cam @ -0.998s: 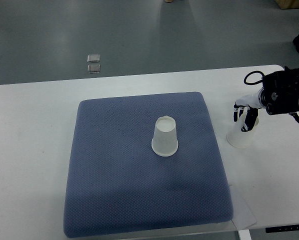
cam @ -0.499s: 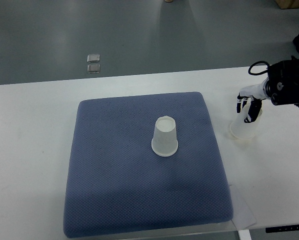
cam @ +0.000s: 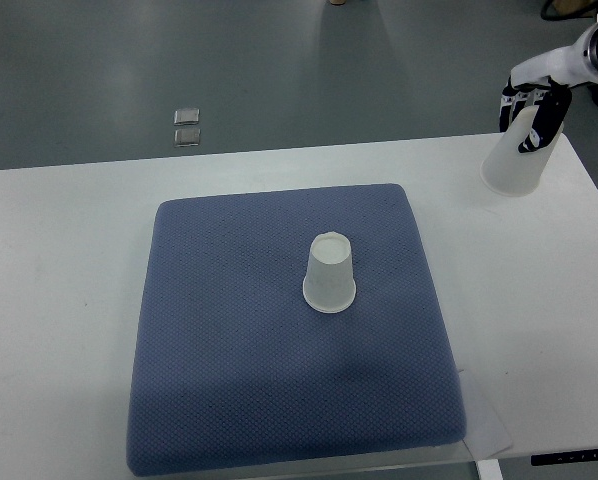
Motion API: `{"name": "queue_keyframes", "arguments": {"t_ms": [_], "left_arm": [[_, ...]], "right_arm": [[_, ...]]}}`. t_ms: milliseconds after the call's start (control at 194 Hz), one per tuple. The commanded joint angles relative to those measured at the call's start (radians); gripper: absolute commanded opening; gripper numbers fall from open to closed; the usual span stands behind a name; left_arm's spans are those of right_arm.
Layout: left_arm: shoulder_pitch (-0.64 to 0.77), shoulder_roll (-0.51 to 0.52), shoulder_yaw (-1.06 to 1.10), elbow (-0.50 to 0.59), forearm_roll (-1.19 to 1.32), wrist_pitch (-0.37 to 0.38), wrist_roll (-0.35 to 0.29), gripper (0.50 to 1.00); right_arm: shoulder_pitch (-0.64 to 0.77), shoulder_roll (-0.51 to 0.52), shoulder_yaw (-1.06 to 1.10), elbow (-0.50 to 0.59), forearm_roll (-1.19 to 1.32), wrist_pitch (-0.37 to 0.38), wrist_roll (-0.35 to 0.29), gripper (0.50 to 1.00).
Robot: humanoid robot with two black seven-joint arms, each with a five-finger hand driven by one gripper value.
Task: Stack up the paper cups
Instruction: 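Lift the white cup with the right hand and carry it over the pad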
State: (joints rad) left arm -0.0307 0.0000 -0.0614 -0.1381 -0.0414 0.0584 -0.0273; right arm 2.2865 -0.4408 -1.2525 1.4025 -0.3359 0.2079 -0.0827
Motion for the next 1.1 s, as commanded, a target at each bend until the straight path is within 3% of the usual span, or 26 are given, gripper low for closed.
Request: {"name": "queue_keyframes", "arguments": {"t_ms": [0, 134, 298, 679, 1096], "left_arm": [[0.000, 0.000, 0.000, 0.000, 0.000, 0.000, 0.000, 1.000], [0.000, 0.000, 0.000, 0.000, 0.000, 0.000, 0.000, 1.000], [0.000, 0.000, 0.000, 0.000, 0.000, 0.000, 0.000, 1.000], [0.000, 0.000, 0.000, 0.002, 0.000, 0.000, 0.000, 1.000], [0.000, 0.000, 0.000, 0.002, 0.000, 0.000, 0.000, 1.000]], "right_arm": [[0.113, -0.001, -0.005, 0.020, 0.002, 0.064, -0.002, 0.650], [0.244, 0.007, -0.011, 0.021, 0.001, 0.160, -0.003, 0.648], [0.330, 0.016, -0.013, 0.043, 0.000, 0.209, -0.005, 0.648], [0.334, 0.100, 0.030, 0.053, 0.037, 0.194, -0.003, 0.648], [0.212, 0.244, 0.249, -0.011, 0.156, 0.197, -0.005, 0.652]]}}
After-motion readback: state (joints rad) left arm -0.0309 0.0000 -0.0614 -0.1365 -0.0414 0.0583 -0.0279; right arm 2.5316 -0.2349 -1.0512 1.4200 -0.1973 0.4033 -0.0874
